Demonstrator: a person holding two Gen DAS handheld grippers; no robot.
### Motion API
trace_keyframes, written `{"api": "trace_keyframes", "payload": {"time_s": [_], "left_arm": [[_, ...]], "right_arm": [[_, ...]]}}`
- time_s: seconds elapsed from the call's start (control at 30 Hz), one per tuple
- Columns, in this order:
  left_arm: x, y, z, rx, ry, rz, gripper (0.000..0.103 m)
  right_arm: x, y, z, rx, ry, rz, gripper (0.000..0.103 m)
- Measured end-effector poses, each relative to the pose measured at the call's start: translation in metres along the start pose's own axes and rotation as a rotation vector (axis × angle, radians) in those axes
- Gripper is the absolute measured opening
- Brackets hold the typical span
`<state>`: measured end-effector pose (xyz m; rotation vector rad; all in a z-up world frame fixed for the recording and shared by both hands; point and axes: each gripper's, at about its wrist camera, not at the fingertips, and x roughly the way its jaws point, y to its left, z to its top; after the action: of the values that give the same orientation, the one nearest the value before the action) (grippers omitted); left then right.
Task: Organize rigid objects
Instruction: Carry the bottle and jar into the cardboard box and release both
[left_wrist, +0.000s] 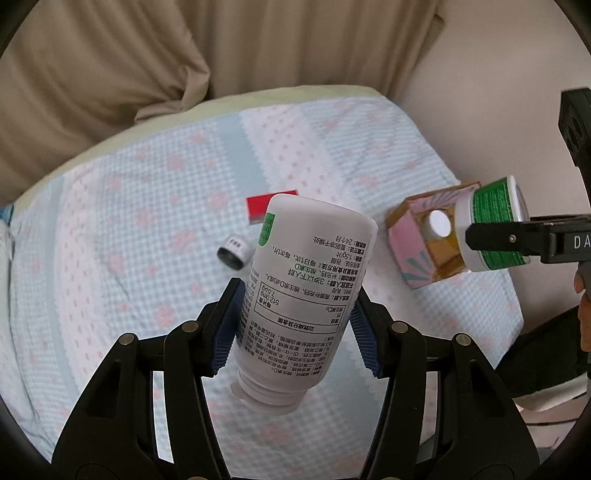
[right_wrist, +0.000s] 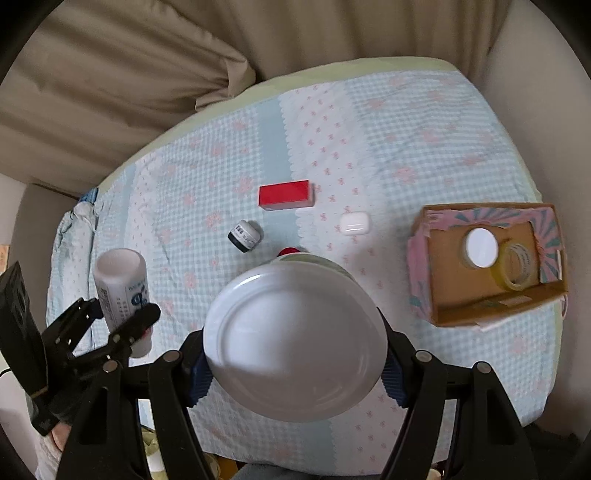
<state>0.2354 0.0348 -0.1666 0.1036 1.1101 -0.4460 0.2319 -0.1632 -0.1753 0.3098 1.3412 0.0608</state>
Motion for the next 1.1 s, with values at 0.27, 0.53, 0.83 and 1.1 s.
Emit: {"api": "trace_keyframes", "payload": {"time_s": [0.27, 0.53, 0.83, 1.1], "left_arm": [[-0.001, -0.07, 0.008, -0.019, -0.033, -0.011, 0.052], [0.045, -0.166, 0.025, -0.047, 0.008, -0.061, 0.052], [0.124, -0.254, 0.049, -0.05, 0.102, -0.076, 0.052], [0.21, -0.278, 0.064, -0.099, 0.213, -0.031, 0.052]], "right_arm": [[-0.043, -0.074, -0.01, -0.006, -0.03, -0.006, 0.069], [-0.061, -0.16, -0.007, -0.017, -0.018, -0.011, 0.069], [-0.032, -0.244, 0.005, -0.071, 0.067, -0.011, 0.069], [0.026, -0.281, 0.016, -0.184, 0.136, 0.016, 0.069]]}}
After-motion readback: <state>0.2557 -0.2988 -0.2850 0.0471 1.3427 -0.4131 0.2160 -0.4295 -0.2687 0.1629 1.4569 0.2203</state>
